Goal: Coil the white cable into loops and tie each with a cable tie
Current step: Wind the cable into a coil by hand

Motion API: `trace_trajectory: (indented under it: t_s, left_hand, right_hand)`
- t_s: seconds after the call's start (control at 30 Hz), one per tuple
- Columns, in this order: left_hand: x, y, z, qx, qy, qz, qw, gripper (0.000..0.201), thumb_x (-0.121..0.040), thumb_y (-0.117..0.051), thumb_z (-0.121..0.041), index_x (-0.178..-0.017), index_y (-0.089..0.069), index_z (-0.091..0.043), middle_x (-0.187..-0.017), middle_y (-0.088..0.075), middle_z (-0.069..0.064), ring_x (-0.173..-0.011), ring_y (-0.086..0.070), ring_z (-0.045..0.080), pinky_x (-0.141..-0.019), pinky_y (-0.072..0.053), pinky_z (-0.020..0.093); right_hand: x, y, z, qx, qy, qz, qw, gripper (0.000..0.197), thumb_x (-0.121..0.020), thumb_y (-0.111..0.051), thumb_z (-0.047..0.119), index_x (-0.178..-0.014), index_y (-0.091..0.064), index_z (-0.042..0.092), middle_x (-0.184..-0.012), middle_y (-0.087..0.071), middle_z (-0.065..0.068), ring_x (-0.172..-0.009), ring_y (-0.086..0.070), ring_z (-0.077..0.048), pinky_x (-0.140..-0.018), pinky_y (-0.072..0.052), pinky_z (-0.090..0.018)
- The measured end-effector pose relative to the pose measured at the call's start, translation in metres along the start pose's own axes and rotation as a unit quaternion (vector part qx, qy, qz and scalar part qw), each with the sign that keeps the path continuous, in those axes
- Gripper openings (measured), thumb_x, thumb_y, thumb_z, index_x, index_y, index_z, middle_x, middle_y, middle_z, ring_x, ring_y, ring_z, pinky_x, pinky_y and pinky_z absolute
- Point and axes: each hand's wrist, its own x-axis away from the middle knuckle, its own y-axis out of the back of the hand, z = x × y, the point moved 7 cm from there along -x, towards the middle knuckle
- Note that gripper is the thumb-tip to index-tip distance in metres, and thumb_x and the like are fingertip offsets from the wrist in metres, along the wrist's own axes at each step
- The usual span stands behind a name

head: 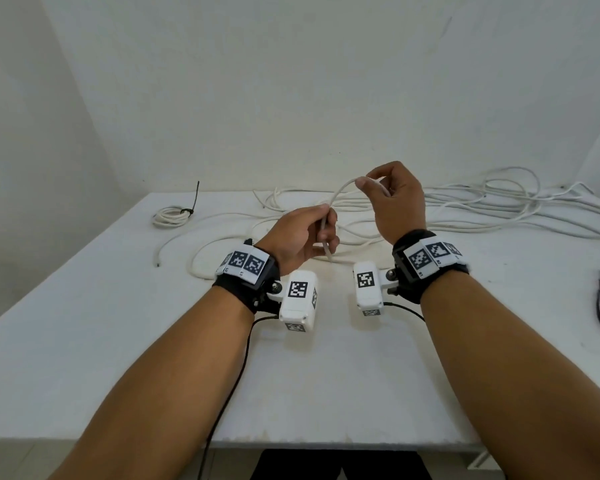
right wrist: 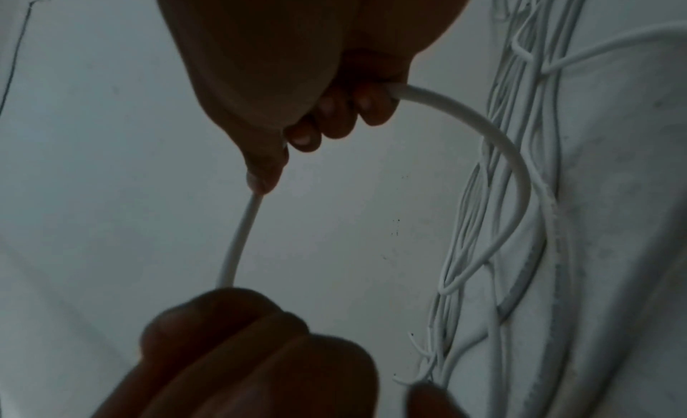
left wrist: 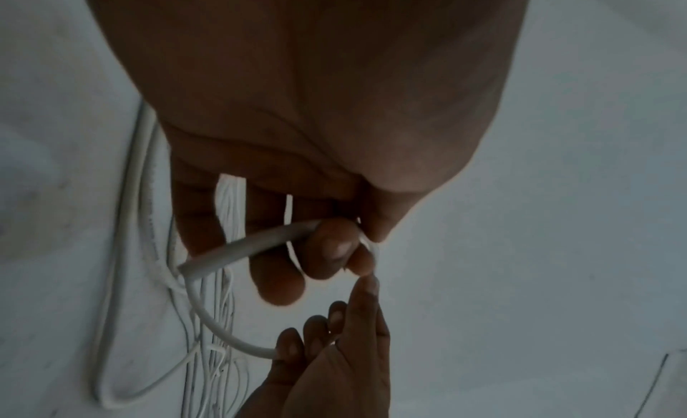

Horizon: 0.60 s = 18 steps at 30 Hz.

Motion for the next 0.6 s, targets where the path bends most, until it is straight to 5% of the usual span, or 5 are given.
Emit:
trace_trajectory:
  t_s: [0.07,0.13,0.27,0.37,0.6]
  left_hand:
    - [0.002,-0.002,0.004,0.039,0.010,0.023,0.999,0.033,-0.104,-0.035,-0.026,-0.078,-0.053,-0.013,-0.054,-0.037,-0.002,-0.054,-0.045,0.017,-0.067,-0.046,0.033]
    - [0.006,-0.003,-0.001,0.128,0.006,0.049,0.991,0.029,-0.101,-0.036,-0.025,-0.079,-0.051,-0.013,-0.053,-0.033,-0.005,-0.045,-0.033,0.011,-0.054,-0.039,0.025]
    - [0.012,0.000,-0.019,0.247,-0.025,0.080,0.965,0.020,-0.092,-0.041,-0.026,-0.088,-0.055,-0.012,-0.057,-0.034,-0.007,-0.045,-0.014,0.006,-0.041,-0.016,0.017]
    - [0.014,0.001,-0.017,0.264,-0.028,0.080,0.961,0.022,-0.091,-0.043,-0.024,-0.091,-0.059,-0.009,-0.056,-0.036,-0.007,-0.043,-0.018,0.005,-0.042,-0.014,0.016]
    - [0.005,0.011,-0.003,0.230,0.022,0.000,0.973,0.038,-0.103,-0.037,-0.033,-0.071,-0.046,-0.014,-0.041,-0.029,-0.007,-0.031,-0.023,0.004,-0.035,-0.013,0.016]
  right_hand:
    - [-0.001,-0.002,-0.005,-0.004,-0.008,-0.010,1.000,0.020,-0.082,-0.076,0.032,-0.080,-0.063,0.017,-0.055,-0.043,0.011,-0.052,-0.039,-0.006,-0.054,-0.037,-0.022]
    - [0.001,-0.009,-0.010,0.011,-0.011,0.012,1.000,0.024,-0.081,-0.077,0.034,-0.076,-0.063,0.015,-0.057,-0.046,0.008,-0.053,-0.039,-0.008,-0.054,-0.036,-0.020]
    - [0.015,-0.038,-0.013,0.087,-0.013,0.167,0.982,0.030,-0.086,-0.072,0.038,-0.068,-0.061,0.018,-0.056,-0.059,0.006,-0.047,-0.044,-0.004,-0.049,-0.035,-0.012]
    - [0.028,-0.050,-0.012,0.133,-0.007,0.243,0.961,0.032,-0.090,-0.066,0.035,-0.065,-0.058,0.016,-0.054,-0.060,0.007,-0.045,-0.046,0.000,-0.053,-0.035,-0.015]
    - [0.055,-0.064,-0.015,0.215,-0.017,0.364,0.906,0.035,-0.090,-0.065,0.037,-0.061,-0.057,0.019,-0.055,-0.062,0.005,-0.042,-0.044,-0.001,-0.058,-0.037,-0.024]
